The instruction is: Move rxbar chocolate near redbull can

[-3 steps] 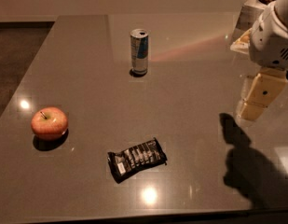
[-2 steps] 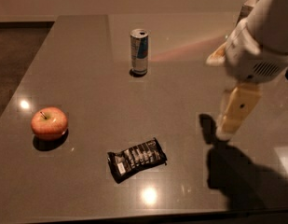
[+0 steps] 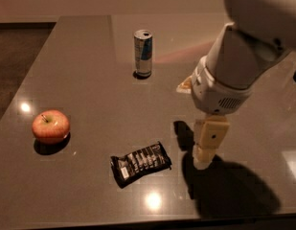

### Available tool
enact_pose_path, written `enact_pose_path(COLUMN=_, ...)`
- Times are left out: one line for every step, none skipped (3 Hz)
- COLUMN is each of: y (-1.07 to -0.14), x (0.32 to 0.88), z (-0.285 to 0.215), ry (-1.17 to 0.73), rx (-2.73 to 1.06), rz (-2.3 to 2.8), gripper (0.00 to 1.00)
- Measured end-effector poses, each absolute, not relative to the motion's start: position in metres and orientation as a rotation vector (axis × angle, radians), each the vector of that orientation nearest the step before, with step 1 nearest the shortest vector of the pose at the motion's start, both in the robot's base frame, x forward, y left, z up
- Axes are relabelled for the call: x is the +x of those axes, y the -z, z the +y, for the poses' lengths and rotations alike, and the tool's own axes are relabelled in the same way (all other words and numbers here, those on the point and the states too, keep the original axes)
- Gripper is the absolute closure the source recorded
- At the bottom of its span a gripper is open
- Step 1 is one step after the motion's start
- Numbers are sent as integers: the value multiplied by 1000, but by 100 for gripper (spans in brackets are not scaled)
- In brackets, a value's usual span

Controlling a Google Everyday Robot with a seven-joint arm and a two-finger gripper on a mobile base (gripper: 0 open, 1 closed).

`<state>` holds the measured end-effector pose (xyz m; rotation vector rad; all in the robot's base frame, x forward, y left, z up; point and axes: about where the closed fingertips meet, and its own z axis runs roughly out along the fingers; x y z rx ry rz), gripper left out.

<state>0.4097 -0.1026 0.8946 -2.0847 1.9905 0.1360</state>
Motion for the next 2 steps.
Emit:
enact_pose_path(y=-866, x=397, z=-72, ry=-168, rx=-2172, rz=1921, gripper=0)
enact_pose_path(y=-843, x=389, z=-43, ry=-194, rx=-2246, rz=1864, gripper=0)
